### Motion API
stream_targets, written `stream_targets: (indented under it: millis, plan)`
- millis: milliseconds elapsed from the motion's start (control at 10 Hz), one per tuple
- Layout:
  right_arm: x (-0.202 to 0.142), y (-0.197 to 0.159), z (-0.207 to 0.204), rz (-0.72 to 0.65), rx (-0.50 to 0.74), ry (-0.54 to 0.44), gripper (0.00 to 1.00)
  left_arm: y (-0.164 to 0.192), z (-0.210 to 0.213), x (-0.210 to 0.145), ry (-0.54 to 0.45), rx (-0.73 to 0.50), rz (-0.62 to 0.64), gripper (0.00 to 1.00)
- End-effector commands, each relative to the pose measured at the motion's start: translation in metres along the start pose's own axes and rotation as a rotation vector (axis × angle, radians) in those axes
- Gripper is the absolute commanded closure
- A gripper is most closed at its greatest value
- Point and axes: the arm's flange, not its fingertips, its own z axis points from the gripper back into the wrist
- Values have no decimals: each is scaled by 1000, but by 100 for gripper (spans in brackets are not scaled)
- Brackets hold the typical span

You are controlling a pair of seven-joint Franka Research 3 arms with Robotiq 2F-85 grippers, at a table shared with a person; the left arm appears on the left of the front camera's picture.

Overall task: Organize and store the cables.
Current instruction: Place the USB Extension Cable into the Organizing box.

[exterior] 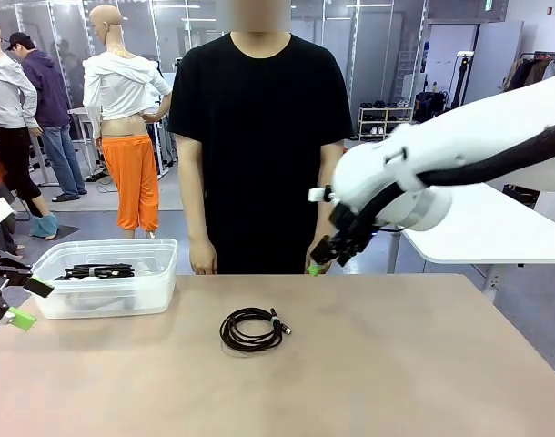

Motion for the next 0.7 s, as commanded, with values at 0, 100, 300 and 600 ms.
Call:
stream_targets:
  millis: [0,100,300,600]
  plan:
    - [-58,-48,29,96,225,-78,0,0,0,0,0,0,0,0]
    - [-80,-62,39,225,240,-105,0,-4,-3,19,59,-26,48,0]
    - [-131,-88,61,195,227,-205,0,-8,-24,71,98,-94,67,0]
    - [-225,-105,97,105,260,-281,0,-4,-89,154,183,-150,227,0]
